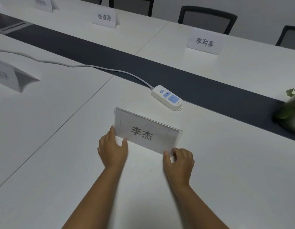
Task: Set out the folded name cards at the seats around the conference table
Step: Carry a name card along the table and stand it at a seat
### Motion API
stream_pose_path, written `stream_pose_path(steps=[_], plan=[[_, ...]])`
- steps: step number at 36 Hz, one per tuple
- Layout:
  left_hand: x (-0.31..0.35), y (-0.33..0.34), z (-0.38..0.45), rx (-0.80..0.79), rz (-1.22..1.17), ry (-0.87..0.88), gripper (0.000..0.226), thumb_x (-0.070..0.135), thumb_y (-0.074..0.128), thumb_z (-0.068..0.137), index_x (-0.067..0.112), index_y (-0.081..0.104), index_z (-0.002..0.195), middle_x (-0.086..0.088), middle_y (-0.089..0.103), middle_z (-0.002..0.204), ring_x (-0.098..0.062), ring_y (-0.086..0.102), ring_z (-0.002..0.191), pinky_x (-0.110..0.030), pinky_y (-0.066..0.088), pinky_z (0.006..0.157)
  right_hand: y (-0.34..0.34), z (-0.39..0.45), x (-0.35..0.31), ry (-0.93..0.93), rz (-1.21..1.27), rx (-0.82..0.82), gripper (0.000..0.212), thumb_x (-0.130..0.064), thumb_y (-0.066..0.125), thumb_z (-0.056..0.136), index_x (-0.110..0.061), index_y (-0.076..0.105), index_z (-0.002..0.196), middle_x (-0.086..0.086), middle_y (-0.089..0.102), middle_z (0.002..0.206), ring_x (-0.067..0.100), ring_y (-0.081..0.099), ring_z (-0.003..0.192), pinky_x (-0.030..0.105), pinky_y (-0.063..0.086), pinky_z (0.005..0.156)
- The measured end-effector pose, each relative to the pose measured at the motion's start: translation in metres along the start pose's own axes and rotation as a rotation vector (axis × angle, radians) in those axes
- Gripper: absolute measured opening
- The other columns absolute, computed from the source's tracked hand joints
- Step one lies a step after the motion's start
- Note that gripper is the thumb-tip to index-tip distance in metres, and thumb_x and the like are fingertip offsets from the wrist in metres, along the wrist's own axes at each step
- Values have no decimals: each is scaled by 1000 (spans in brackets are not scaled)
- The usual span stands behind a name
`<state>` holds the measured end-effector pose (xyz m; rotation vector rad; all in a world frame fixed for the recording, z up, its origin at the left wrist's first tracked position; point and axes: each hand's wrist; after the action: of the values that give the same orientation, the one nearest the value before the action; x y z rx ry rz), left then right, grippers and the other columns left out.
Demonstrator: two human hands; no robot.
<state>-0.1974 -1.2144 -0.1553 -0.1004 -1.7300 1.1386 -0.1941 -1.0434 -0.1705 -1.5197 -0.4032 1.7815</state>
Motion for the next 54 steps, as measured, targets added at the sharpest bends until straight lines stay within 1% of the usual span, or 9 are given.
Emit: stream_pose_path(steps=[13,26,30,35,38,44,47,50,54], plan=[[-3,1,-1,-23,80,18,58,16,58,81,3,33,132,-20,44,136,-35,31,130,-49,26,107,0,-5,2,-37,36,-51,31,-37,45,63,-9,53,54,4,57,55,23,50,68,30,31,65],[-22,-20,-101,-166,207,106,61,33,39,78,-2,40,128,-20,40,141,-34,29,135,-46,24,110,-41,-41,1,63,90,-238,53,-38,37,72,1,59,102,16,66,100,14,41,102,35,49,85],[-37,-25,-155,-274,328,227,60,39,31,77,-3,58,111,-24,57,123,-36,50,119,-53,44,92,-79,-60,-9,132,215,-340,75,-53,29,66,-4,51,118,13,51,126,21,41,121,17,26,99],[-50,-30,-218,-305,322,293,59,43,31,80,-2,64,100,-26,64,111,-23,35,111,-40,41,90,-152,-50,-16,89,266,-253,50,-32,44,74,-4,54,114,11,52,125,10,41,111,8,22,91],[-44,-31,-249,-351,231,258,64,45,36,72,-2,61,106,-27,61,116,-21,33,113,-60,40,89,-202,-47,-5,84,242,-196,31,-19,55,83,-4,57,110,11,57,119,21,49,111,18,31,90],[24,-34,-295,-582,-10,326,83,58,29,67,11,29,136,-2,37,142,-20,30,133,-26,22,107,-308,-83,52,142,88,-50,25,-7,58,82,-7,60,107,10,60,115,25,49,112,32,41,89],[55,-23,-307,-598,-125,330,58,24,50,87,13,23,138,-3,39,141,-19,34,131,-32,27,108,-348,-110,86,273,-13,-44,34,-13,62,80,-8,56,113,11,57,121,26,43,118,42,41,94],[81,-6,-323,-614,-178,280,56,13,51,87,12,25,137,-8,47,135,-20,43,124,-30,34,99,-369,-132,124,464,-107,-196,51,-27,61,81,-11,43,126,10,51,125,25,44,117,33,37,95],[101,10,-350,-607,-205,210,52,11,55,84,7,35,132,-15,52,129,-29,48,118,-29,34,88,-367,-150,145,564,37,-417,50,-30,57,84,-15,37,127,1,51,101,14,49,87,7,36,62]])
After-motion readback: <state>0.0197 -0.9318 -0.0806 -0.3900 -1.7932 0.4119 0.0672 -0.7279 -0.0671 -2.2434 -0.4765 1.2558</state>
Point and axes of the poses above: each hand's wrist, its own z-axis towards the middle knuckle, its own y-axis out of the palm, x = y × z
